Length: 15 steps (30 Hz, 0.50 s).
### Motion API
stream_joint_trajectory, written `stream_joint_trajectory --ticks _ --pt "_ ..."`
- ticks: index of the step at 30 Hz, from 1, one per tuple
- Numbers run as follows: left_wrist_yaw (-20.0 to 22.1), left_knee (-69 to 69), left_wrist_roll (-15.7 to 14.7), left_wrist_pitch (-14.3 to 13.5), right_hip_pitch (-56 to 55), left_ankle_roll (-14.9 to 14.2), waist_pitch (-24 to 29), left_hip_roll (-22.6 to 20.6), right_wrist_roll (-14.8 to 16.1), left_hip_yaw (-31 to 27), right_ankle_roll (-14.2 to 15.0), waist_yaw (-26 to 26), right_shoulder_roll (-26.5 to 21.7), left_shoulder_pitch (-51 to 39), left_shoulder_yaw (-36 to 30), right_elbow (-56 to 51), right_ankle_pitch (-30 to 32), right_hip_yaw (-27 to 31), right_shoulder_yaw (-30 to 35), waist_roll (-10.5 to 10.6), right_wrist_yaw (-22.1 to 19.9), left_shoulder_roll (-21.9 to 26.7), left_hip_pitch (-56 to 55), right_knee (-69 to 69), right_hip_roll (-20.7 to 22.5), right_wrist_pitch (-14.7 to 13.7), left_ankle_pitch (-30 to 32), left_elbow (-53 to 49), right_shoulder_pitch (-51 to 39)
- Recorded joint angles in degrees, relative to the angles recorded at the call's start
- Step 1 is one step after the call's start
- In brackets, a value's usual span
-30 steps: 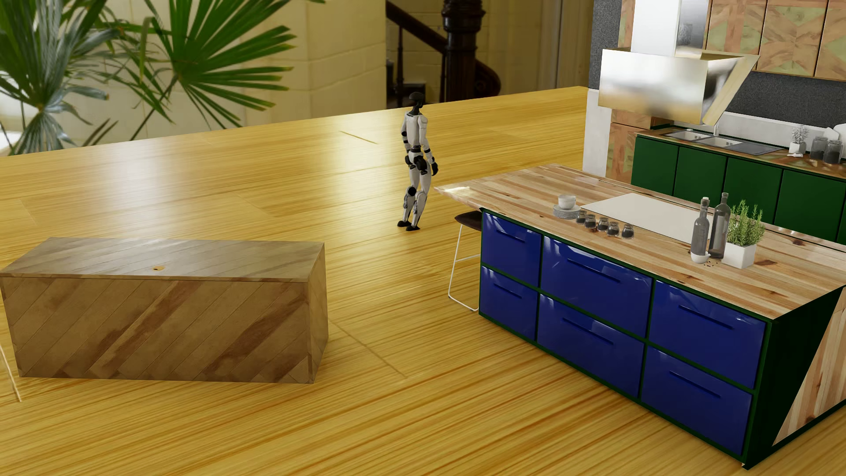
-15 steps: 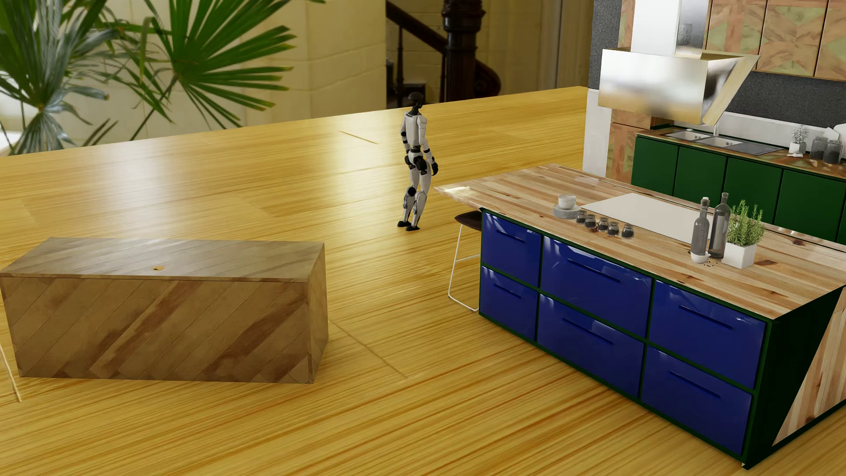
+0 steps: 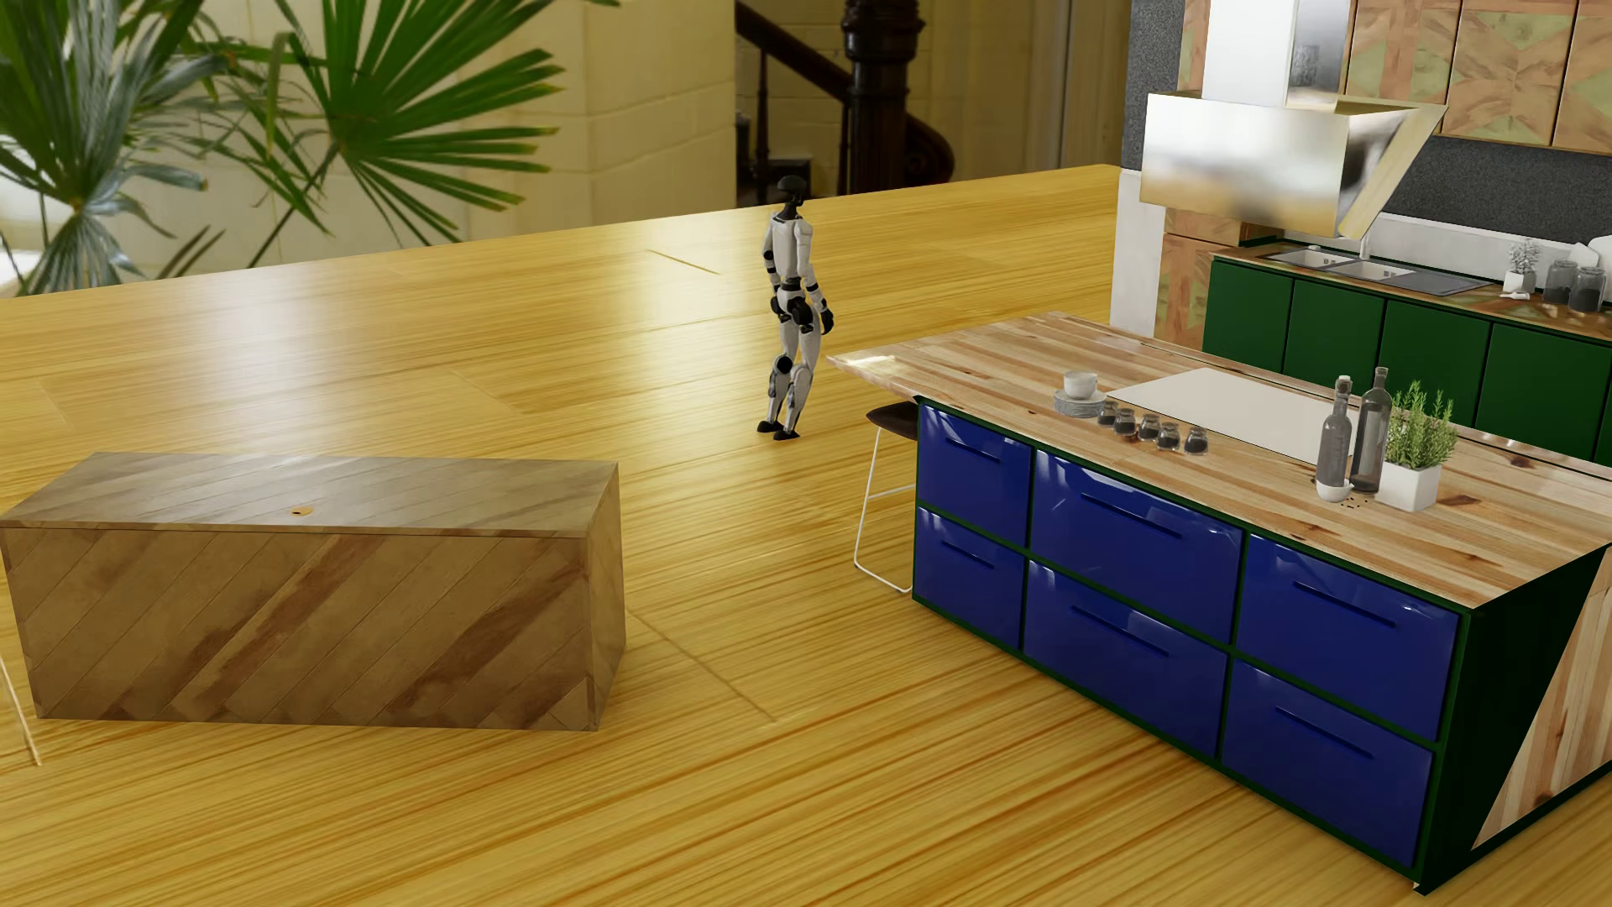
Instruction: Wait
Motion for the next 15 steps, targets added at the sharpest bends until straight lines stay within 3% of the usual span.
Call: stream_joint_trajectory --ticks 15 --pt "0.0 -0.7 0.0 0.0 1.2 0.0 0.7 0.2 0.0 0.0 0.0 0.1 -0.2 -0.6 -0.7 0.2 -0.9 0.0 1.4 0.4 0.0 -0.3 1.0 -0.5 0.4 0.0 0.3 0.8 -0.6"
